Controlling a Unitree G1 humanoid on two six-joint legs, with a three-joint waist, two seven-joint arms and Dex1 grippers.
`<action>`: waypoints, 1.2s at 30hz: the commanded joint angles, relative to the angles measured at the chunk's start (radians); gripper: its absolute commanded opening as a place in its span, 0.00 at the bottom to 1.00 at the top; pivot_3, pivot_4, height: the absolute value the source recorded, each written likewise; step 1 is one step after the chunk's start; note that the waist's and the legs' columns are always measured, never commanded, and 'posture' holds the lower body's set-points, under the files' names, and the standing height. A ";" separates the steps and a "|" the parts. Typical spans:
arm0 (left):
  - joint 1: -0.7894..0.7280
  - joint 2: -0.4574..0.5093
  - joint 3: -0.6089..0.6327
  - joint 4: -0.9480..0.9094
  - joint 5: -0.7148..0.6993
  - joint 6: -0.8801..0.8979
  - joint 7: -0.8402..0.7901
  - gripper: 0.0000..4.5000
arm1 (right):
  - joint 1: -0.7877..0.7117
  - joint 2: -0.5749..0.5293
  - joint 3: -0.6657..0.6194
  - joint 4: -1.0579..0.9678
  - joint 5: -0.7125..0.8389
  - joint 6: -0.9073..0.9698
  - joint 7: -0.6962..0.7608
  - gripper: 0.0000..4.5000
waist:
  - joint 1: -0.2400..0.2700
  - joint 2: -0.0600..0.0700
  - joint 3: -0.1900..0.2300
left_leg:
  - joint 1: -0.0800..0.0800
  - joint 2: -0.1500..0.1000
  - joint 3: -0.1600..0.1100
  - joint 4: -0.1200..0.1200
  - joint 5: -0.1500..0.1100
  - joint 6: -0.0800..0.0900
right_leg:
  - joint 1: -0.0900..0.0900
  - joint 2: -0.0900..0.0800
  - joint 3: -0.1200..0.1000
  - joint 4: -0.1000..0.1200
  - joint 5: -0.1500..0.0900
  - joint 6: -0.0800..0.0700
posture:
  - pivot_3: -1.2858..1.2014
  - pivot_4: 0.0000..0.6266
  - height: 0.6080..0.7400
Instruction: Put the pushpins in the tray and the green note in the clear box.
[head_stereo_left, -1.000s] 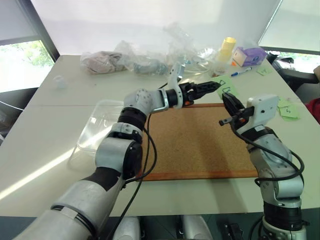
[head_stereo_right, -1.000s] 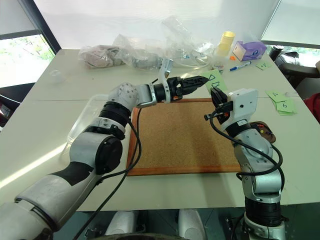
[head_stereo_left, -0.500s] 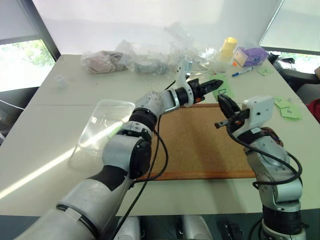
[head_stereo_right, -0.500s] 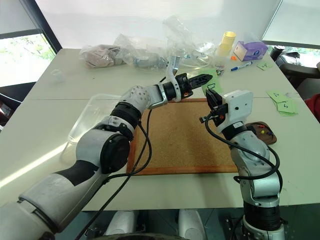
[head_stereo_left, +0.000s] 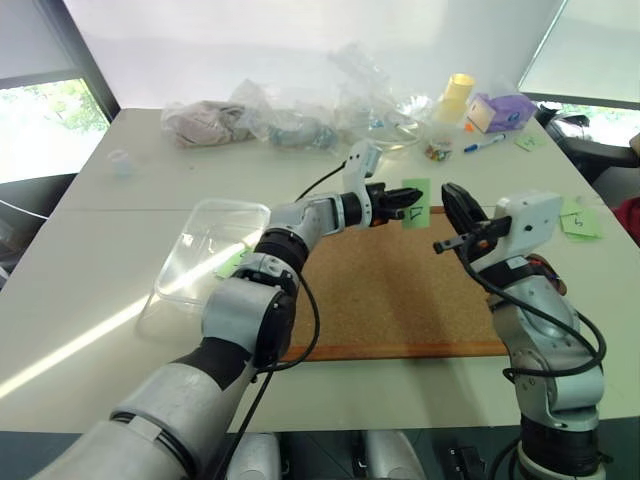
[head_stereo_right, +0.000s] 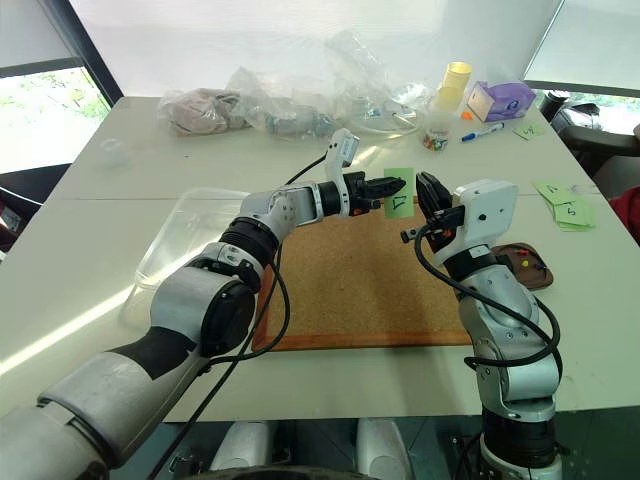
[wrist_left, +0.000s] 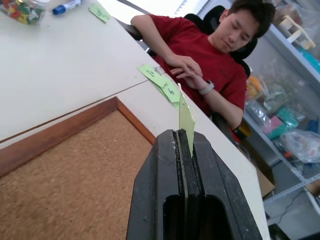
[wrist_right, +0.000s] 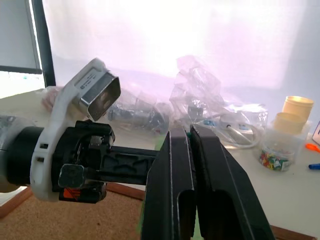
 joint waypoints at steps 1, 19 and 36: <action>-0.006 0.016 0.034 -0.039 -0.031 0.030 -0.004 0.01 | 0.024 0.027 -0.096 -0.056 0.059 0.013 -0.049 0.00 | 0.001 0.000 0.000 | 0.000 0.000 0.000 0.000 0.000 0.000 | 0.000 0.000 0.000 0.000 0.000 0.000 | 0.52 0.24 0.98; 0.448 0.262 -0.367 -1.071 -0.075 0.397 -0.190 0.01 | 0.099 -0.160 -0.425 0.484 0.096 0.020 0.027 0.00 | -0.003 0.003 -0.001 | 0.006 0.000 0.000 0.000 0.001 -0.002 | 0.004 0.000 0.004 0.003 0.000 0.000 | 0.52 0.24 0.98; 0.467 0.244 -0.376 -1.069 -0.085 0.403 -0.144 0.00 | 0.024 -0.170 -0.389 0.646 0.075 -0.015 0.048 0.99 | -0.002 0.003 -0.001 | 0.006 0.000 0.000 0.000 0.001 -0.001 | 0.004 0.000 0.004 0.002 0.000 0.000 | 0.52 0.24 0.98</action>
